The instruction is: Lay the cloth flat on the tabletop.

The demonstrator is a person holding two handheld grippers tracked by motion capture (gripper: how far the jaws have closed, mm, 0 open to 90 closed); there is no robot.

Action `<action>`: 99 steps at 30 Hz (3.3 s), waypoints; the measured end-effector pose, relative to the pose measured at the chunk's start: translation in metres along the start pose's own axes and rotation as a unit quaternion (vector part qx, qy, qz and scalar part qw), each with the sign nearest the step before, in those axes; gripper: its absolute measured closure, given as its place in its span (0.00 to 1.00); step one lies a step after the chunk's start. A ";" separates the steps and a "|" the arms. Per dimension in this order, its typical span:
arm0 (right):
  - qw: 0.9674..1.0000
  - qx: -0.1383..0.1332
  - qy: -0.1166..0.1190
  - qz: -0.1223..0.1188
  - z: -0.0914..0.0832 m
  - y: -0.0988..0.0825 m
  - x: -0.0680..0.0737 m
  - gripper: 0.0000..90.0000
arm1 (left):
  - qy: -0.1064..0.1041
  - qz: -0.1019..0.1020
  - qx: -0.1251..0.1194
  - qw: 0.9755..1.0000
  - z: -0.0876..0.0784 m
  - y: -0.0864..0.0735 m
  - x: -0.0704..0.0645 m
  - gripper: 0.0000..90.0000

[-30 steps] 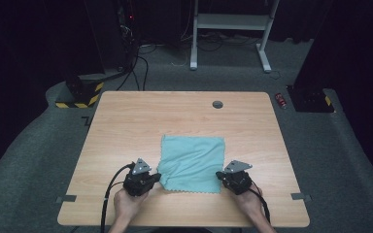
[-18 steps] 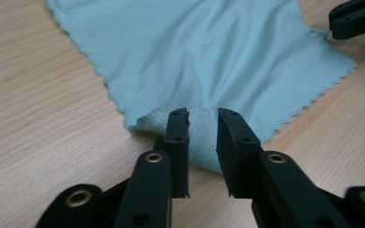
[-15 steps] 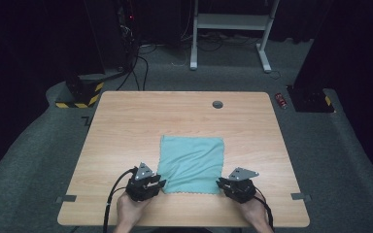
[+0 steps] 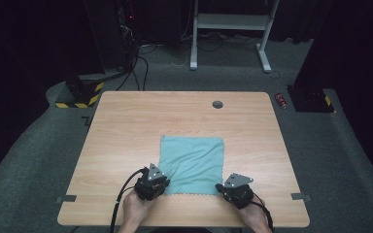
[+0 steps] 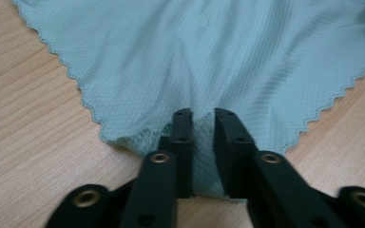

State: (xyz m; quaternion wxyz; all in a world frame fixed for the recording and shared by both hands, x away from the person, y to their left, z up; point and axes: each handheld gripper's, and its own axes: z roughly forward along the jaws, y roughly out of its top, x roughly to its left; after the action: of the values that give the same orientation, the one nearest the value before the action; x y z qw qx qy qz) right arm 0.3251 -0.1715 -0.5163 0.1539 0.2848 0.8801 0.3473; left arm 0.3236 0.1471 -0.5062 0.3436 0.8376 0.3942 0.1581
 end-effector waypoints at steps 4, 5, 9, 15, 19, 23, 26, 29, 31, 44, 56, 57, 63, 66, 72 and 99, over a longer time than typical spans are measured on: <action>1.000 -0.006 0.006 0.006 -0.008 -0.002 -0.002 1.00 | -0.007 0.000 -0.006 1.000 -0.009 -0.003 0.000 0.98; 1.000 -0.006 0.007 0.007 -0.010 -0.002 -0.003 1.00 | -0.009 -0.001 -0.007 1.000 -0.011 -0.004 0.000 0.98; 1.000 0.000 0.009 0.001 -0.016 -0.003 0.000 1.00 | -0.013 0.001 -0.008 1.000 -0.020 -0.009 -0.002 0.98; 1.000 0.008 0.012 0.001 -0.013 -0.008 0.001 1.00 | -0.009 0.005 0.009 1.000 -0.027 -0.018 -0.004 0.98; 1.000 0.005 0.014 -0.001 -0.014 -0.007 0.001 1.00 | -0.008 -0.012 0.013 1.000 -0.030 -0.024 -0.001 0.96; 1.000 0.004 0.016 0.000 -0.015 -0.007 0.001 0.99 | -0.003 -0.024 0.011 1.000 -0.034 -0.028 0.002 0.92; 1.000 0.002 0.015 0.001 -0.014 -0.007 0.001 0.99 | 0.009 -0.026 0.004 1.000 -0.038 -0.029 0.003 0.89; 1.000 -0.002 0.017 0.004 -0.015 -0.006 0.001 0.97 | 0.013 -0.037 -0.009 0.999 -0.042 -0.027 0.005 0.82; 1.000 -0.008 0.018 0.009 -0.015 -0.005 0.000 0.94 | 0.020 -0.041 -0.014 0.999 -0.042 -0.025 0.005 0.75; 1.000 0.005 0.010 -0.003 -0.007 -0.006 0.002 1.00 | 0.018 -0.017 0.006 1.000 -0.032 -0.031 0.003 0.99; 1.000 -0.014 0.008 0.008 -0.013 -0.004 0.000 0.94 | 0.026 -0.032 -0.013 0.999 -0.042 -0.036 0.006 0.73; 1.000 -0.014 0.009 0.011 -0.012 -0.003 0.001 0.92 | 0.029 -0.032 -0.017 0.999 -0.041 -0.033 0.005 0.70; 1.000 -0.006 0.023 0.006 -0.005 -0.002 0.006 0.84 | 0.041 -0.016 -0.010 0.999 -0.021 -0.018 0.008 0.63; 1.000 -0.004 0.026 0.006 -0.005 -0.006 0.006 0.86 | 0.058 -0.021 0.004 0.998 -0.012 -0.021 0.012 0.62; 1.000 0.006 0.023 -0.011 -0.011 -0.010 0.005 0.97 | 0.064 -0.037 0.001 0.997 -0.020 -0.035 0.018 0.61; 0.999 0.022 0.024 -0.029 -0.017 -0.012 0.007 1.00 | 0.024 -0.025 -0.019 0.999 -0.013 -0.018 0.007 0.59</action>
State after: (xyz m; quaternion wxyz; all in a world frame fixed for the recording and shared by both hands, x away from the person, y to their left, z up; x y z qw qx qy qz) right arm 0.3074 -0.1832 -0.5128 0.1369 0.2539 0.8987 0.3303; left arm 0.3115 0.1667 -0.5093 0.3539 0.8166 0.4199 0.1774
